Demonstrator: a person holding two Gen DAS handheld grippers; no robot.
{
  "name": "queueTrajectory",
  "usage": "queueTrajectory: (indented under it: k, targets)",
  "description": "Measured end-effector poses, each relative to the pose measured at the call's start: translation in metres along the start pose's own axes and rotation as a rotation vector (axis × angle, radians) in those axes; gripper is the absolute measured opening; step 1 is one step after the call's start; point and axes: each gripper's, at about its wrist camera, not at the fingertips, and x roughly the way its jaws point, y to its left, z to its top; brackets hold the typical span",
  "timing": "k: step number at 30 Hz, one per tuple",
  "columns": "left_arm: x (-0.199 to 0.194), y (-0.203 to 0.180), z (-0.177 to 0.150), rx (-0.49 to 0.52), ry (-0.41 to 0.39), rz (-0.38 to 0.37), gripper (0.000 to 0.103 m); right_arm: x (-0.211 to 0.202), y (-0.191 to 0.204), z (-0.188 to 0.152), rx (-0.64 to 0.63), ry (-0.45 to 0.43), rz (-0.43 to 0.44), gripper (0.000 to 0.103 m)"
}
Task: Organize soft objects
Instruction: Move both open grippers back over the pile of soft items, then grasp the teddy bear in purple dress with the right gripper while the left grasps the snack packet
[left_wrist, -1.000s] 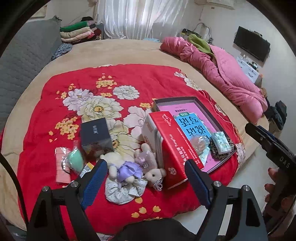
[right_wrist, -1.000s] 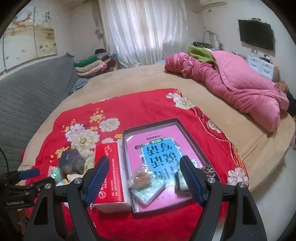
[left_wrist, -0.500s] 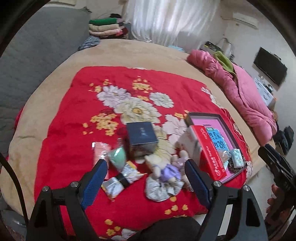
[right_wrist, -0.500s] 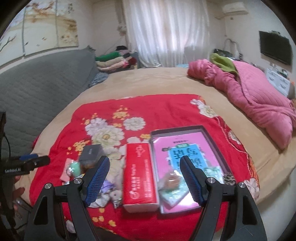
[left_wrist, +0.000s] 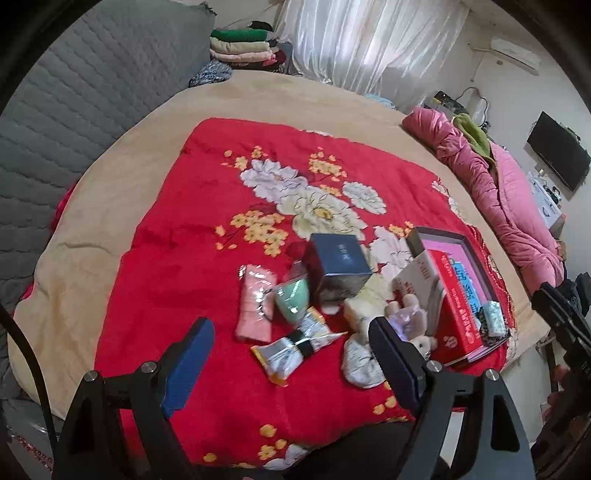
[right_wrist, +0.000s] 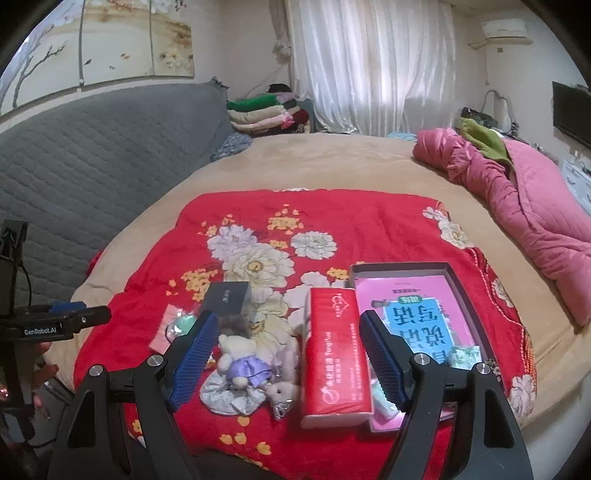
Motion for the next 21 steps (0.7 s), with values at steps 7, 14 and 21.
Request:
queueTrajectory:
  k: [7, 14, 21]
  targets:
    - [0.02, 0.009, -0.017, 0.045, 0.059, 0.009, 0.086, 0.012, 0.015, -0.002, -0.025, 0.025, 0.035, 0.079]
    - [0.051, 0.005, -0.031, 0.085, 0.14, -0.024, 0.087, 0.031, 0.028, -0.011, -0.072, 0.078, 0.056, 0.079]
    - [0.079, -0.013, -0.04, 0.208, 0.188, -0.049, 0.087, 0.059, 0.037, -0.024, -0.127, 0.158, 0.082, 0.079]
